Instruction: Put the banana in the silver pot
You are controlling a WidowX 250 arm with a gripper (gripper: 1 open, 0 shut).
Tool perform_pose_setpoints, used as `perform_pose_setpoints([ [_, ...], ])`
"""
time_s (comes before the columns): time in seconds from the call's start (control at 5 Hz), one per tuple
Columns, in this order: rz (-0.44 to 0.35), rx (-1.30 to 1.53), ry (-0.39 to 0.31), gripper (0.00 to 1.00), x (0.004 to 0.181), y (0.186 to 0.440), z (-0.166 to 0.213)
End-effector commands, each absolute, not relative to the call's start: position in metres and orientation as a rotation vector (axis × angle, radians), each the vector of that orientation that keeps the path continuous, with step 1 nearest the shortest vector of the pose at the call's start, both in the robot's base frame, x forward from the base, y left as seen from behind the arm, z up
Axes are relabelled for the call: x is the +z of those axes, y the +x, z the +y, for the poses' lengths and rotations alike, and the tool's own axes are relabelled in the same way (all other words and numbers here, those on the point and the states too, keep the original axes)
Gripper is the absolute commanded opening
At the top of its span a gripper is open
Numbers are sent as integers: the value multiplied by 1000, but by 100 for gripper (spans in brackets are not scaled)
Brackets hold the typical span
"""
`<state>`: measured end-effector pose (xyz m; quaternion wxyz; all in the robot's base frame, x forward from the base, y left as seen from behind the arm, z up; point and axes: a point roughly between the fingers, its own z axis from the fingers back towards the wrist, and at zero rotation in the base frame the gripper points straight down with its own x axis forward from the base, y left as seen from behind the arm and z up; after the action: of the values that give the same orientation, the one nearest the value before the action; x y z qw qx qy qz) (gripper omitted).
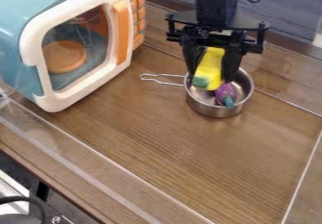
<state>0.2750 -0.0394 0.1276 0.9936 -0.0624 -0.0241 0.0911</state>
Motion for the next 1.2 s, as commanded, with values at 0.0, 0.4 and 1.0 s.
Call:
perform_pose_setpoints([
  [0.0, -111, 172, -142, 0, 143, 286, -40],
  [0.4, -122, 165, -152, 0, 142, 291, -37],
  [1.0, -124, 159, -162, 0, 137, 298, -36],
])
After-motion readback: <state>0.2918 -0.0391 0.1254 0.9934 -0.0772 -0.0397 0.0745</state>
